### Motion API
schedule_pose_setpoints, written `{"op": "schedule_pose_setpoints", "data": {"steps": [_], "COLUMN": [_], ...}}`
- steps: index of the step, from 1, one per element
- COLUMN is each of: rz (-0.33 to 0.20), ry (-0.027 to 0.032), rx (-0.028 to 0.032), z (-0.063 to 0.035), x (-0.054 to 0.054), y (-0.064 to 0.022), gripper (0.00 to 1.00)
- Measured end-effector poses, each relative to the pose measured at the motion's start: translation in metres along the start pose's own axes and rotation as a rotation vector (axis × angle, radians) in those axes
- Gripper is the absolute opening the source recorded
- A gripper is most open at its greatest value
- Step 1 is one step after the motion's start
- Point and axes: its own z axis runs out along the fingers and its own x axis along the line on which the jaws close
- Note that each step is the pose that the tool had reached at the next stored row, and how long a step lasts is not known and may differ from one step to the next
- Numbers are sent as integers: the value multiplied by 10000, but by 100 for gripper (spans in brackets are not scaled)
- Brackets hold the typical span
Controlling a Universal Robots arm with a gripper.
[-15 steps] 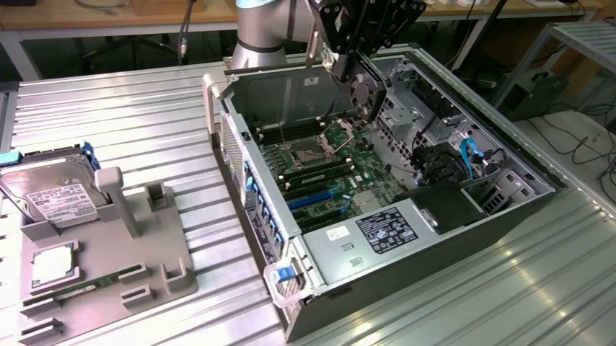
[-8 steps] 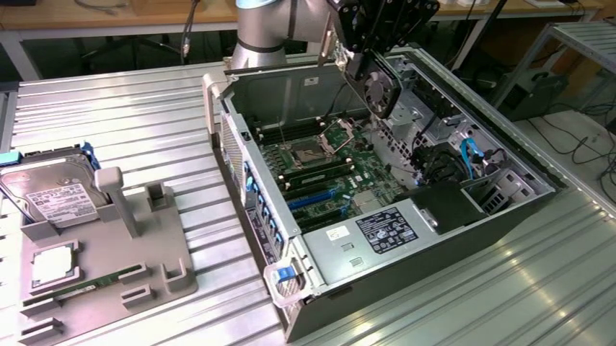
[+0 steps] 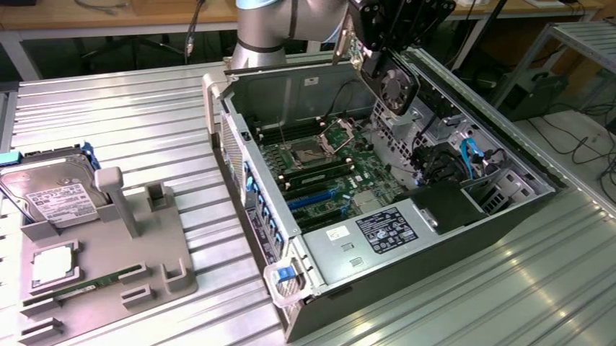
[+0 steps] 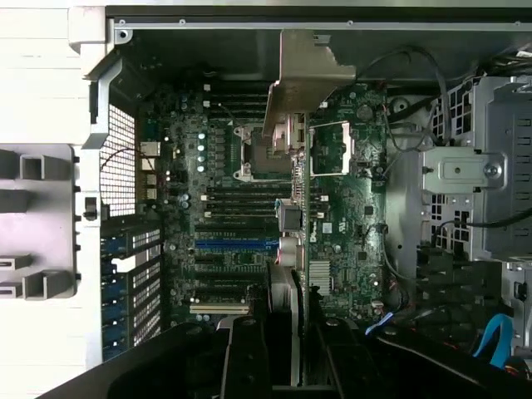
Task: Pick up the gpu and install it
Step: 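Pick up the gpu and move the gpu toward the slot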
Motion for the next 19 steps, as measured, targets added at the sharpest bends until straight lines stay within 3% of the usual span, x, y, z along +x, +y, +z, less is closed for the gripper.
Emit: {"op": "schedule_pose_setpoints", "data": {"steps": [10,19], "rz": [0,0], "ry": [0,-1], "rx": [1,0], "z": [2,2], "x": [-285,-289], "y": [0,0], "gripper": [27,27]}}
